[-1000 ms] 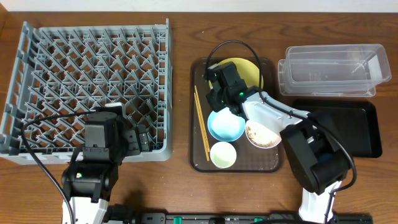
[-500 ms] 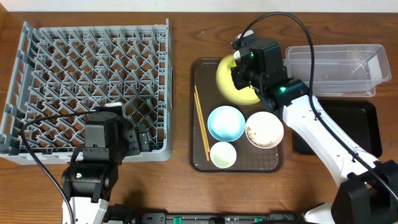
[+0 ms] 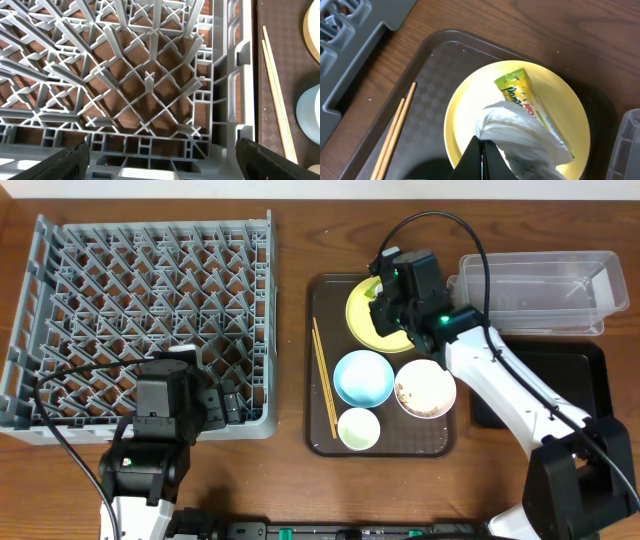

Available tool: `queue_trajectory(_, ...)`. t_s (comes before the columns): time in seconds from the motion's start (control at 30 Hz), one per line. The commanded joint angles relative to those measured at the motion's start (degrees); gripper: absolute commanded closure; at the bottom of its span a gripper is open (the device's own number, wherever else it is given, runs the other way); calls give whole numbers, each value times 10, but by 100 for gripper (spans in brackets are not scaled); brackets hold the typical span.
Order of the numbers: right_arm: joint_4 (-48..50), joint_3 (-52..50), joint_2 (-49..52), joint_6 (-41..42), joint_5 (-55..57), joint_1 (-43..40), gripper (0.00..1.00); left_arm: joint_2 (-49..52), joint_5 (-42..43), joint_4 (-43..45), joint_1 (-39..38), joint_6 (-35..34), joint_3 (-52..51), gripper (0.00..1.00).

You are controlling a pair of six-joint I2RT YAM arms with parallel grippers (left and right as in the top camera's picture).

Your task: Sort waste into correct bins and load items into the dishwasher rack

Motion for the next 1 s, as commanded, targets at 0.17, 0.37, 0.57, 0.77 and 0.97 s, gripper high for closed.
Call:
queue_trajectory(0.17, -1, 2, -75, -3, 9, -118, 99, 2, -3, 1, 3, -8, 12, 5)
queue_trajectory(0.37, -20, 1, -65, -14, 11, -205, 98, 2, -3, 1, 3, -8, 12, 5)
queue_trajectory(0.57, -17, 1, -12, -15, 11, -262, 82, 2, -3, 3, 3, -8, 12, 5)
queue_trajectory(0.77, -10, 3, -5, -18, 4, -278, 46, 2, -3, 3, 3, -8, 12, 5)
queue_trajectory(0.97, -10, 4, -23, -18, -59, -271, 42, 2, -3, 3, 3, -8, 12, 5)
